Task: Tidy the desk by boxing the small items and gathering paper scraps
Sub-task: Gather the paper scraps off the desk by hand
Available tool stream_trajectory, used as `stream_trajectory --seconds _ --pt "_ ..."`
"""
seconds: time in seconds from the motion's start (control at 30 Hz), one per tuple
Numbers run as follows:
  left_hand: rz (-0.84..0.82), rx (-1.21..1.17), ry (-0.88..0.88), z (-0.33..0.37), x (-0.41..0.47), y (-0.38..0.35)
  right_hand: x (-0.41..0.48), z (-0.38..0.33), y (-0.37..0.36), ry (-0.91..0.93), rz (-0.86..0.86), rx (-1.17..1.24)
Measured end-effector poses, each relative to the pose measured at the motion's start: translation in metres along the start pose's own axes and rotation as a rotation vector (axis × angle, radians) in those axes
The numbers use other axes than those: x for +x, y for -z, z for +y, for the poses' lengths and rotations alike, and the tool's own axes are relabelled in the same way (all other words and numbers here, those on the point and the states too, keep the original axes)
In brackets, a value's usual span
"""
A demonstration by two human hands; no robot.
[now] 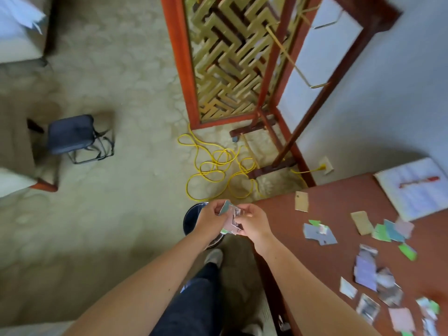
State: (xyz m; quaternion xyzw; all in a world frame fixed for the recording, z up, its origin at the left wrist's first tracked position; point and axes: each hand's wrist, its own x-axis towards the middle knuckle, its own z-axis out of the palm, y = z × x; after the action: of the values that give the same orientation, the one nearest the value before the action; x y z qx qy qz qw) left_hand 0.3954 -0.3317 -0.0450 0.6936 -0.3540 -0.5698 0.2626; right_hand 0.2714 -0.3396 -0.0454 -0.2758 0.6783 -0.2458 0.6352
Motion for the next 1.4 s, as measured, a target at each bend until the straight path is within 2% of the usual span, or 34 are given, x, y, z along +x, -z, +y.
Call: stream_trajectory --seconds 0.27,0.43,0.73,1.03,1.2,1.4 --pt "0.030 -0.026 0.162 -0.061 0.082 0.043 0.091 0.025 -0.069 -0.048 -0.043 -0.229" --pt "-0.004 -0.005 0.292 -0.130 0.134 0.046 0.157 0.077 -0.092 -0.093 -0.027 -0.312" --pt "-0.050 0.042 0.427 -0.257 0.232 0.032 0.267 0.170 -0.120 -0.185 -0.032 -0.484" --pt "-0.014 -0.061 0.518 -0.331 0.291 0.015 0.350 0.246 -0.139 -0.275 0.007 -0.416" --pt "0.006 -0.081 0.533 -0.340 0.300 0.013 0.361 0.264 -0.140 -0.427 0.005 -0.232" --pt "0.060 -0.056 0.561 -0.324 0.279 0.015 0.336 0.253 -0.127 -0.474 -0.019 -0.245"
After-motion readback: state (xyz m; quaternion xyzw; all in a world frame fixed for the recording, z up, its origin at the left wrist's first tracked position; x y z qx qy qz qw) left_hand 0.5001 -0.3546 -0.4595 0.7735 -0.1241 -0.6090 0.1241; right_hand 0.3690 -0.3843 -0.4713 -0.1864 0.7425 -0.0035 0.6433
